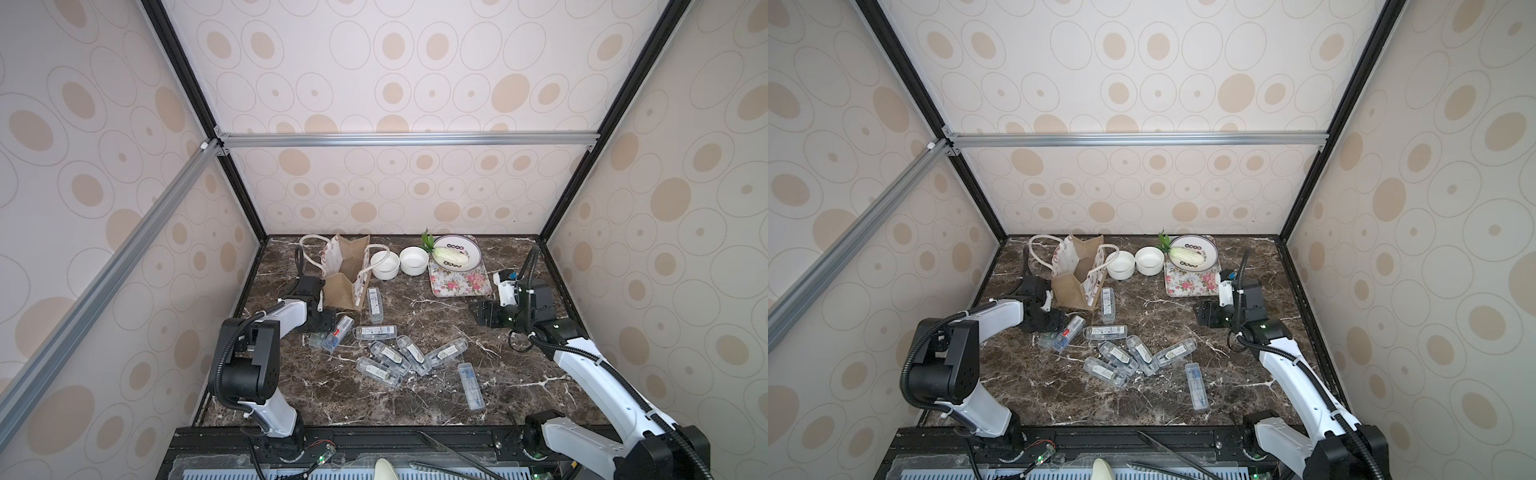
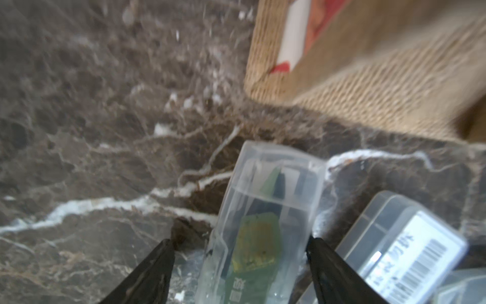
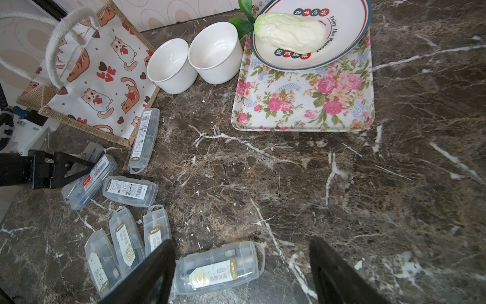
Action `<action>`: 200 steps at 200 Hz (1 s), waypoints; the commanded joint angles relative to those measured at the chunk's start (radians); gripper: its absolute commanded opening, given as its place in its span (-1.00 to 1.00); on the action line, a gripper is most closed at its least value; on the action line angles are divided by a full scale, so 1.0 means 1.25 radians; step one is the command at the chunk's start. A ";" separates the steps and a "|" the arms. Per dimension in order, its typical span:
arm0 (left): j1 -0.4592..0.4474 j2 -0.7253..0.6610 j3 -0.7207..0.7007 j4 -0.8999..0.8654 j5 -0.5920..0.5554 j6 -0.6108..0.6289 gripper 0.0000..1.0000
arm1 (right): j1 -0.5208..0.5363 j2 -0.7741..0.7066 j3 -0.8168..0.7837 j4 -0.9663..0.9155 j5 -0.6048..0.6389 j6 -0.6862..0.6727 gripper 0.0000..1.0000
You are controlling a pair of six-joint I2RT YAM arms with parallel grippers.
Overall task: Put the compass set into the canvas bag
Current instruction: Pick up the compass set at the center of the board.
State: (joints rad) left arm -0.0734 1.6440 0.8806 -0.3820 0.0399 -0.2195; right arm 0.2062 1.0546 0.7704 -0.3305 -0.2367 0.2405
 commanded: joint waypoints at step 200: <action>-0.004 -0.059 -0.080 -0.025 -0.007 -0.094 0.24 | 0.006 -0.038 0.037 -0.056 -0.002 0.003 0.66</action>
State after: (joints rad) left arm -0.0742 1.5806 0.8082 -0.3752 0.0265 -0.3107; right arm 0.2085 1.0241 0.7914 -0.3820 -0.2359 0.2401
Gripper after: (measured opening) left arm 0.652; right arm 0.827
